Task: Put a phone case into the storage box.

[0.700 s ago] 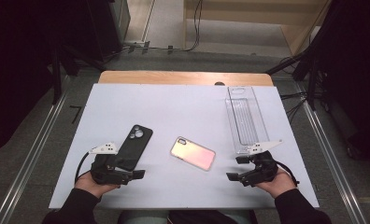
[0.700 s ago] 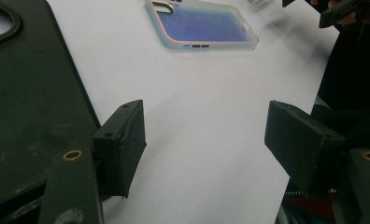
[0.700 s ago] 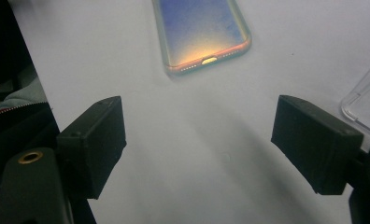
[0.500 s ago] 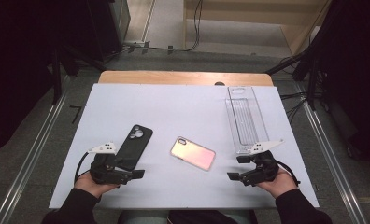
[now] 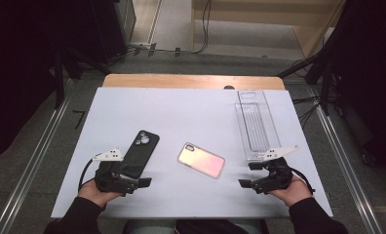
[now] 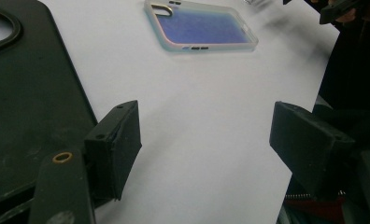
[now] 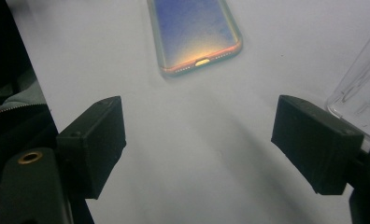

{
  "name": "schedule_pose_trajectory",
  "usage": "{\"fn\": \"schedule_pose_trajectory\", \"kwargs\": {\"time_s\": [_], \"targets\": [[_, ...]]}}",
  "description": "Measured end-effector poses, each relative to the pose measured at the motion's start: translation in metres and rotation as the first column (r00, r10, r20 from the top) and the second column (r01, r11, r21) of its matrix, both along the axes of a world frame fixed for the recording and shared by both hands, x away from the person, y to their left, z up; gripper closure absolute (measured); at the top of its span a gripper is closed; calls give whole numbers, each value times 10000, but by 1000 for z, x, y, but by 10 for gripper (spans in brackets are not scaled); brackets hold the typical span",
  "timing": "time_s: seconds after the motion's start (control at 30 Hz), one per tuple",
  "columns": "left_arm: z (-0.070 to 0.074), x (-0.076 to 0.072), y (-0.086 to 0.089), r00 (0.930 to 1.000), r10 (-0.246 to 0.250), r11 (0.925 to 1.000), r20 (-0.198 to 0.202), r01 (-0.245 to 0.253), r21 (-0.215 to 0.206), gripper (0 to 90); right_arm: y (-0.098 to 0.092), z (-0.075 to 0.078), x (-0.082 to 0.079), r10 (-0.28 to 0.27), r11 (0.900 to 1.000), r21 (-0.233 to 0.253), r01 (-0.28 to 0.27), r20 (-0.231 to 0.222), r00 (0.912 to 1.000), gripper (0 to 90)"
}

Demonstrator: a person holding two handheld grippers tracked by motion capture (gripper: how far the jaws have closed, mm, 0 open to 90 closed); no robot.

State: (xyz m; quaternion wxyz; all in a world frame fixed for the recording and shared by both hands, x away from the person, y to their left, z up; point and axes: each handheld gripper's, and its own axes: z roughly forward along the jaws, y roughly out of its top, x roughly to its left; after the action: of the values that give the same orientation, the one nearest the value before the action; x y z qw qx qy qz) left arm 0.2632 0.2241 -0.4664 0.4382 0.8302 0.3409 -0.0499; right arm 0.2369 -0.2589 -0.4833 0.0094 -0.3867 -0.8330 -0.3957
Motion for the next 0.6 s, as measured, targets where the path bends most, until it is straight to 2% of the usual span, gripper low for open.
{"fn": "schedule_pose_trajectory", "kwargs": {"time_s": [0.47, 0.6], "targets": [[0, 0, 1, 9999, 125, 9999, -68, -126, -70, 252, -2, -1, 1, 18, 10000, -2, -18, -5, 10000, 158], [1, 1, 1, 9997, 136, 9999, -198, -138, -63, 253, -2, 0, 2, 10, 10000, 87, -10, -13, 10000, 158]]}}
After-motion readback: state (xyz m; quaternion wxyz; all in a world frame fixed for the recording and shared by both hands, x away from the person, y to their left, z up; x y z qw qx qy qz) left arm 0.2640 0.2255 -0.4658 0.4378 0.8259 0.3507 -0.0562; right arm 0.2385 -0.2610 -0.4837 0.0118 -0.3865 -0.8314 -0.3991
